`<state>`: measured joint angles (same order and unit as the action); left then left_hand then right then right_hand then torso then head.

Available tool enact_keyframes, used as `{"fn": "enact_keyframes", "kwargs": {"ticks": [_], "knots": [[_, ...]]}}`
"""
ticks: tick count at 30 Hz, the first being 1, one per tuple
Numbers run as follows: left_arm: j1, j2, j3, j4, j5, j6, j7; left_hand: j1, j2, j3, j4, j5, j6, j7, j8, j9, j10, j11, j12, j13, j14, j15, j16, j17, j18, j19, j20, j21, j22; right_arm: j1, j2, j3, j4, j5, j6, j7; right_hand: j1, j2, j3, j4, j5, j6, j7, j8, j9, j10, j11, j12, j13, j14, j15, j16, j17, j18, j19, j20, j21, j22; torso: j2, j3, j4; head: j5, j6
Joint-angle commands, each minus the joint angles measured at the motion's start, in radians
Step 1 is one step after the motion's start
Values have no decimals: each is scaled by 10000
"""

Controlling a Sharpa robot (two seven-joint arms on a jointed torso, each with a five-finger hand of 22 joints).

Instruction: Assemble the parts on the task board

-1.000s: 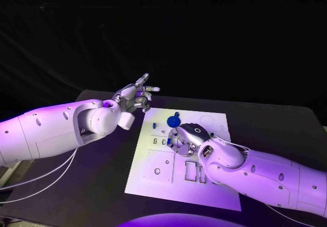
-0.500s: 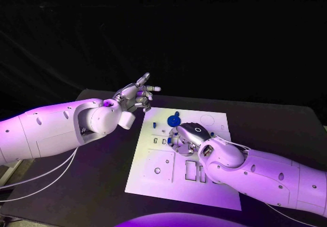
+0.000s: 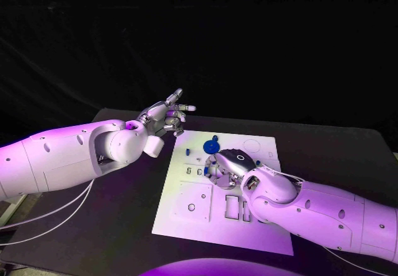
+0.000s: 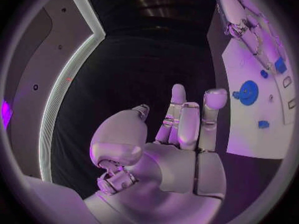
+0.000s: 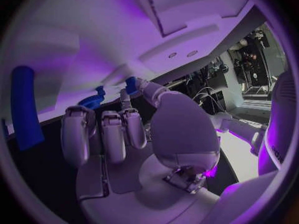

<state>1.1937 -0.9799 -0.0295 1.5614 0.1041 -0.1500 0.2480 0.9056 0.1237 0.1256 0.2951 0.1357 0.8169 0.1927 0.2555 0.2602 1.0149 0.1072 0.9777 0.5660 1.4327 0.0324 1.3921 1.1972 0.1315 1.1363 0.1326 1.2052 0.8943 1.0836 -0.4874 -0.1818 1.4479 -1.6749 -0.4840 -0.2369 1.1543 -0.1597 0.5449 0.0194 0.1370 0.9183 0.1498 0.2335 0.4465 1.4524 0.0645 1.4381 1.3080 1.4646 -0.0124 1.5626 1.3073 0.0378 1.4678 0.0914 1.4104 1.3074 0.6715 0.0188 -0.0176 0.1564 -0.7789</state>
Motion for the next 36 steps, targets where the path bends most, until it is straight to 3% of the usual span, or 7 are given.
{"fn": "enact_keyframes", "kwargs": {"ticks": [1,36], "knots": [[15,10,10,33,-58,194,30,50,35,-70,-12,29,-40,-10,-46,-11,-61,4,-46,-9,-18,28,15,9,56,67,8,45,9,-7,5,-2,1,-149,180,-39,20,-31,-1,-4,-70,33,-7,-9,-2,-24,24,-16,1258,986,88,-32,2300,25,120,89,-53,1827,8,-5,-4,-2,-2],[25,-14,10,53,-78,303,-38,83,26,-96,-11,22,-23,-11,-34,-11,-66,3,-52,-25,52,28,101,163,27,178,11,128,160,-11,74,-15,-67,-183,351,-118,4,-79,-48,-1,-132,111,-23,19,-9,-33,10,-22,1251,982,76,-39,2280,30,116,94,-70,1825,5,0,-5,-36,-62]]}}
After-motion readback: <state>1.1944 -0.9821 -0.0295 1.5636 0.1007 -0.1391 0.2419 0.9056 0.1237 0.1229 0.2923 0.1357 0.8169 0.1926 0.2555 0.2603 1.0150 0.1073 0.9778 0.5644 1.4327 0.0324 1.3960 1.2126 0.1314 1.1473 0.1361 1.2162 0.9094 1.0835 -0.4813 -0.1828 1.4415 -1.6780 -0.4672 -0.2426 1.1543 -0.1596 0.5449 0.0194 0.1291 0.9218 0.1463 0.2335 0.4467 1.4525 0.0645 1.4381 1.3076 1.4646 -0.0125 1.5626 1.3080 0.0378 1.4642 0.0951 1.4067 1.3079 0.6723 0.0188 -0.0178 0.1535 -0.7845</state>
